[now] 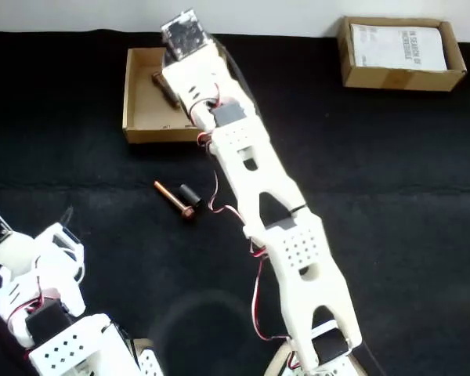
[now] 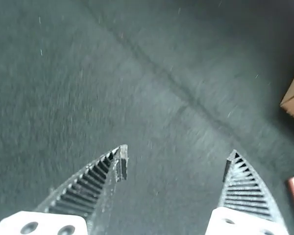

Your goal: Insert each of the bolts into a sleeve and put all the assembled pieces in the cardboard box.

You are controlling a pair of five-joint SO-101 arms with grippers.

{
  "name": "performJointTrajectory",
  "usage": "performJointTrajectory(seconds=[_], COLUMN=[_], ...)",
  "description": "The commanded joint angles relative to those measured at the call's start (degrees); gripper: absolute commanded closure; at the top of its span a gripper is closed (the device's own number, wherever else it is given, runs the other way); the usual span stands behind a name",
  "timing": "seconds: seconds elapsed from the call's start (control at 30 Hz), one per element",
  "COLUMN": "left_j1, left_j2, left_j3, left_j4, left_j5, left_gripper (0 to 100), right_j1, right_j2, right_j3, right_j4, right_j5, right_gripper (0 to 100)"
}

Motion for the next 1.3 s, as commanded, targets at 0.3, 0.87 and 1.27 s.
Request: performJointTrajectory(seconds=[0.3,0.87,1.27], left_j1=[-1.1,-1.1,-0.6], left_j2=[-7.1,-7.0,-7.0], left_j3=[5.6,5.7,7.5], left_j4=[-0.8,-0.7,-0.5], left_j5=[-0.5,-0.5,-0.4], left_gripper=[69,69,69], right_j1=[0.0,-1.6,-7.0], right_j2=[2.2,2.1,1.9], right_j3=[-12.7,-33.2,-45.9], right_j4=[19.3,46.1,75.7], right_j5=[3.4,2.5,-1.9], right_gripper=[95.4,77.0,77.1])
